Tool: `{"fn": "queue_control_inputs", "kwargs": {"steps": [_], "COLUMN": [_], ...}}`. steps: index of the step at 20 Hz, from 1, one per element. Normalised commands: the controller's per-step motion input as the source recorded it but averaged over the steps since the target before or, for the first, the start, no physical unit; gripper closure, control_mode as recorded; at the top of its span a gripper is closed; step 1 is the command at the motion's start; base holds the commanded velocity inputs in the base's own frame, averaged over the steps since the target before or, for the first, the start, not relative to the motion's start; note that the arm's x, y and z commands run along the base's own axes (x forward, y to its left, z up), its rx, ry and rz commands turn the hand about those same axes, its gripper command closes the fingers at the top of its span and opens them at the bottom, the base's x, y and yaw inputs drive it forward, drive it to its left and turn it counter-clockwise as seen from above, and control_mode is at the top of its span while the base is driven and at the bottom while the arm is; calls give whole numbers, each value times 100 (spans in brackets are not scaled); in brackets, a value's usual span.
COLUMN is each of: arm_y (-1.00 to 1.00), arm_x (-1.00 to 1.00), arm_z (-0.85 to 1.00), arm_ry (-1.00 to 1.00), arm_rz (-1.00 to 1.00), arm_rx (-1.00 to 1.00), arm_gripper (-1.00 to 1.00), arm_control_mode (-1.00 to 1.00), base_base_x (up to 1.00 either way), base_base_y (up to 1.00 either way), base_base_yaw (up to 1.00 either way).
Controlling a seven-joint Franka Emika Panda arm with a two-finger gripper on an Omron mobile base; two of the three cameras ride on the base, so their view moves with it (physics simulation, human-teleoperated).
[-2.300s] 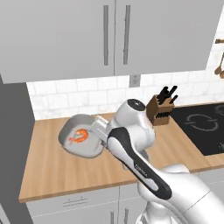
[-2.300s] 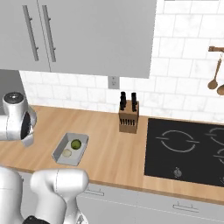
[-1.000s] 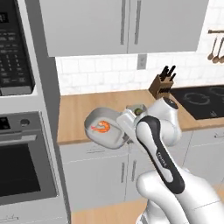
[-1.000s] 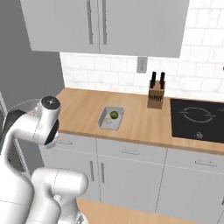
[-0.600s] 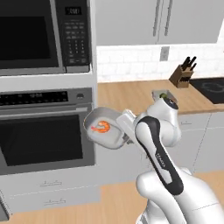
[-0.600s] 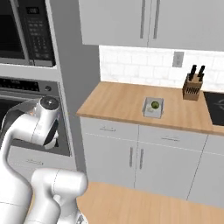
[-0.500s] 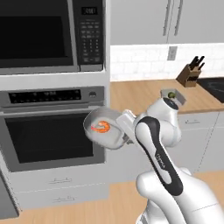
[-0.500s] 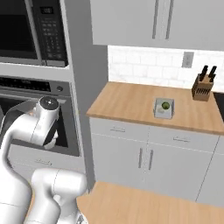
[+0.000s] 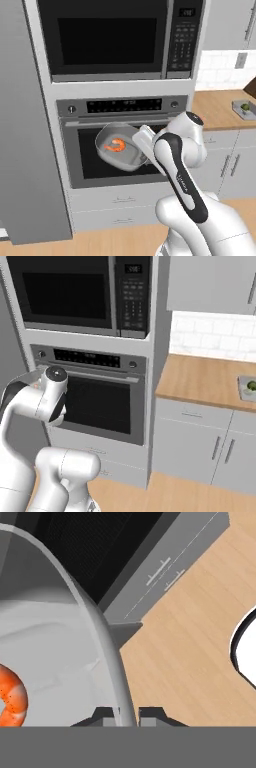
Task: Take the meat container that has the shrimp and place it on the second highest rack of the freezer. Then take the vegetable container that has the garlic and lime and place it on the highest rack of the freezer.
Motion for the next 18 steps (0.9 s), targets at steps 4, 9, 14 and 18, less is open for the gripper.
{"fn": "queue_control_inputs", "kwargs": {"steps": [4, 9, 14, 18], "arm_y": [0, 0, 0, 0], "arm_x": [0, 0, 0, 0], "arm_z": [0, 0, 0, 0], "arm_ry": [0, 0, 0, 0], "arm_rz": [0, 0, 0, 0], "arm_rx": [0, 0, 0, 0], "arm_gripper": [100, 100, 100, 100], "arm_control_mode": [100, 100, 100, 100], "base_base_x": [-17, -8, 0, 0], "base_base_y": [100, 100, 100, 97], "base_base_yaw": [5, 1, 0, 0]}}
